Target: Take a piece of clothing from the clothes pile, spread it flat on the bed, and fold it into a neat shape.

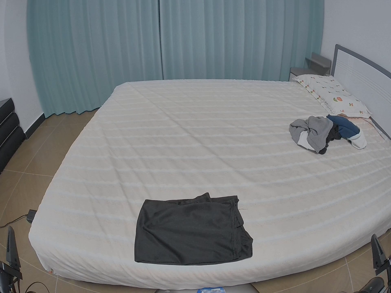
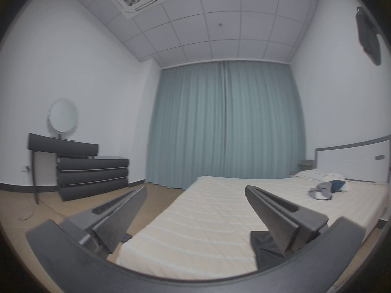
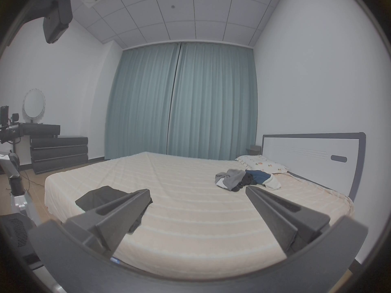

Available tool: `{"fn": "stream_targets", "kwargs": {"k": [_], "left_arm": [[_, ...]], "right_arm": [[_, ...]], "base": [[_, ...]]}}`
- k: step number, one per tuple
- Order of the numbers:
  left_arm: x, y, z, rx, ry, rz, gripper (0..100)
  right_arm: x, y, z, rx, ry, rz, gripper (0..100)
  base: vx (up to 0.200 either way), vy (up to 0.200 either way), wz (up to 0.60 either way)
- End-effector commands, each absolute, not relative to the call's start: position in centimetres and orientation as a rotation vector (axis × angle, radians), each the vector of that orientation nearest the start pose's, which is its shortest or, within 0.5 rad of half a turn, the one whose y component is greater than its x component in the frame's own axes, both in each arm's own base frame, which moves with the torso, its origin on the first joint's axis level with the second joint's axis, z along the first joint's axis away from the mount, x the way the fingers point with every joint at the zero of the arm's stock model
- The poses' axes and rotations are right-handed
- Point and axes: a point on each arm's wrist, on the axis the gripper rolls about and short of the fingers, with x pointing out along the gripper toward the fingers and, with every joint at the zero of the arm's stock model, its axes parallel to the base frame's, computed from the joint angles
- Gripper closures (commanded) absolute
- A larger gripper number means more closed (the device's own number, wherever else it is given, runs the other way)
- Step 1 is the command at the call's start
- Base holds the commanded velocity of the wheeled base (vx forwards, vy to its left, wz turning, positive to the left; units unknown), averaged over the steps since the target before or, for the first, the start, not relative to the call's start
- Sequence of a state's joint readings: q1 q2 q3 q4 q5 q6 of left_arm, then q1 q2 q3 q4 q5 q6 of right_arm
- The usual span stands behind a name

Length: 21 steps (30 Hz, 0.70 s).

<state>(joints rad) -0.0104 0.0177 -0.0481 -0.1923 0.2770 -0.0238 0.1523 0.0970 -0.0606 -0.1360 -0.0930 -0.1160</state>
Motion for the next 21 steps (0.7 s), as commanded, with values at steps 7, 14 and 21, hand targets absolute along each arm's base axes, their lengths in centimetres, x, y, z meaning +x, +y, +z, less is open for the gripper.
{"fn": "stream_targets", "kwargs": {"k": [7, 14, 21], "left_arm": [[-2.3, 0.3, 8.2, -0.059, -0.062, 0.095, 0], [-2.3, 0.0, 7.7, -0.005, -0.018, -0.005, 0], [-2.3, 0.0, 7.6, -0.006, -0.002, -0.008, 0]], "right_arm": [[-1.4, -0.4, 8.8, -0.114, -0.012, 0.069, 0], [-1.4, -0.4, 8.5, -0.120, 0.022, 0.067, 0], [-1.4, -0.4, 8.5, -0.145, 0.025, 0.037, 0]], "base": [[0.000, 0.000, 0.00], [0.000, 0.000, 0.00], [0.000, 0.000, 0.00]]}}
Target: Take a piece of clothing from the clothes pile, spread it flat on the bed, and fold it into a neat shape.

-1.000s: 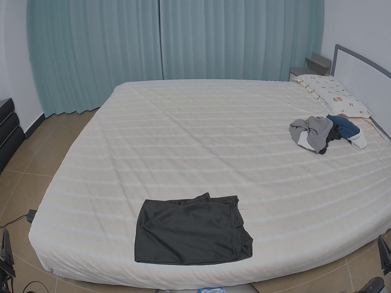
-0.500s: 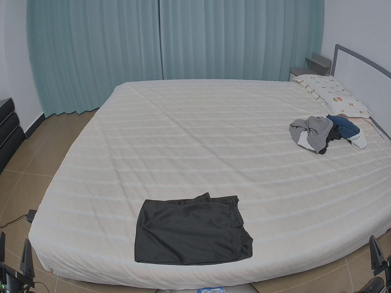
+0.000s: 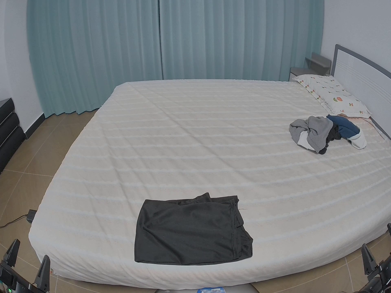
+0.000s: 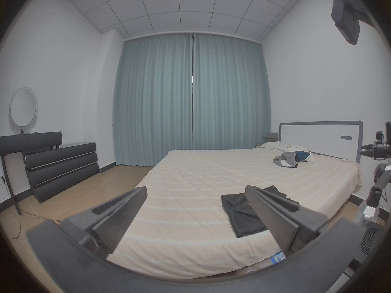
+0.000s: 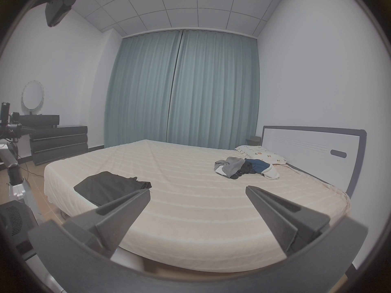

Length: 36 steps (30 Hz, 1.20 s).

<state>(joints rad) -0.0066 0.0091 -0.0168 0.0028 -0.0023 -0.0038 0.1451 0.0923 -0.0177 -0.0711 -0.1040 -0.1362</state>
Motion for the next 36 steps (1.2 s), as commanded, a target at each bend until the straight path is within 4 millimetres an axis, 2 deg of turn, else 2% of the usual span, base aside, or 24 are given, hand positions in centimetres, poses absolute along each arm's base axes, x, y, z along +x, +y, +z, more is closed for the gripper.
{"fn": "stream_targets", "kwargs": {"k": [1, 4, 7, 14, 15, 18, 20, 24, 33, 36], "left_arm": [[-2.28, 0.01, 7.56, -0.008, -0.002, -0.008, 0], [-2.28, 0.01, 7.56, -0.005, -0.002, -0.008, 0], [-2.28, 0.01, 7.55, -0.011, 0.000, -0.006, 0], [-2.28, 0.00, 7.55, -0.003, 0.000, -0.012, 0], [-2.28, 0.00, 7.55, 0.005, 0.000, -0.012, 0], [-2.28, 0.00, 7.55, 0.000, 0.000, -0.012, 0], [-2.28, 0.00, 7.55, 0.003, 0.000, -0.012, 0], [-2.28, 0.00, 7.55, 0.002, 0.000, -0.012, 0], [-2.28, 0.00, 7.55, 0.002, 0.000, -0.012, 0], [-2.28, 0.00, 7.55, 0.000, 0.000, -0.012, 0]], "right_arm": [[-1.43, -0.45, 8.48, -0.148, 0.025, 0.037, 0], [-1.45, -0.44, 8.47, -0.127, 0.023, 0.041, 0], [-1.45, -0.53, 8.46, -0.042, 0.030, -0.052, 0], [-1.96, -0.47, 8.48, -0.173, 0.024, -0.228, 0], [-2.18, -0.38, 8.47, -0.187, -0.007, -0.215, 0], [-2.32, 0.04, 8.26, -0.171, -0.066, 0.011, 0], [-2.31, 0.21, 8.08, -0.071, -0.052, 0.083, 0], [-2.31, 0.19, 8.08, 0.002, -0.049, 0.077, 0], [-2.29, 0.01, 8.10, 0.052, -0.054, -0.002, 0], [-2.33, -0.29, 8.14, 0.099, -0.062, -0.137, 0]], "base": [[0.000, 0.000, 0.00], [0.000, 0.000, 0.00], [0.000, 0.000, 0.00], [0.000, 0.000, 0.00], [0.000, 0.000, 0.00], [0.000, 0.000, 0.00], [0.000, 0.000, 0.00], [0.000, 0.000, 0.00], [0.000, 0.000, 0.00], [0.000, 0.000, 0.00]]}}
